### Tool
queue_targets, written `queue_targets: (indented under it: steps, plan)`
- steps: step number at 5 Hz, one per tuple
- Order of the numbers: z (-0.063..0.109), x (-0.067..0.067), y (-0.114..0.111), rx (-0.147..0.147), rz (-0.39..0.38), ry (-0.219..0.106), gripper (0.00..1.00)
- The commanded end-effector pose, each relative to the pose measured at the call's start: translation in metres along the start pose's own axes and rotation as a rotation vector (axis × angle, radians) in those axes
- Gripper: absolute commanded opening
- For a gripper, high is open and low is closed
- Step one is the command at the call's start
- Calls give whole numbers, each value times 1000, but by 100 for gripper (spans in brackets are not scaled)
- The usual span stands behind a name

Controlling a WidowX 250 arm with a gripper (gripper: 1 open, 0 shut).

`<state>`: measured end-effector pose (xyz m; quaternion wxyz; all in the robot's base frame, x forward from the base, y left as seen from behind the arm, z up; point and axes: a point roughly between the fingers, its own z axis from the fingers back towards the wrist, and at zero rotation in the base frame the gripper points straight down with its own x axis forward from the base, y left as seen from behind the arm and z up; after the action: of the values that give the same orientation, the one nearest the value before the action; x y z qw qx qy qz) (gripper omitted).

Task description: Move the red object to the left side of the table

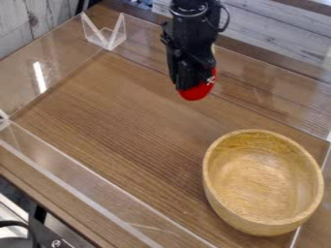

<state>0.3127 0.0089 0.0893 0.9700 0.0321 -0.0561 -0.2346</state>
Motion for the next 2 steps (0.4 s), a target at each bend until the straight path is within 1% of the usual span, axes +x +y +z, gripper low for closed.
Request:
queue_targets:
  steps: [1, 2]
  plan:
    - [23, 11, -6, 20, -80, -81, 0]
    - [24, 11, -11, 2, -149, -91, 0]
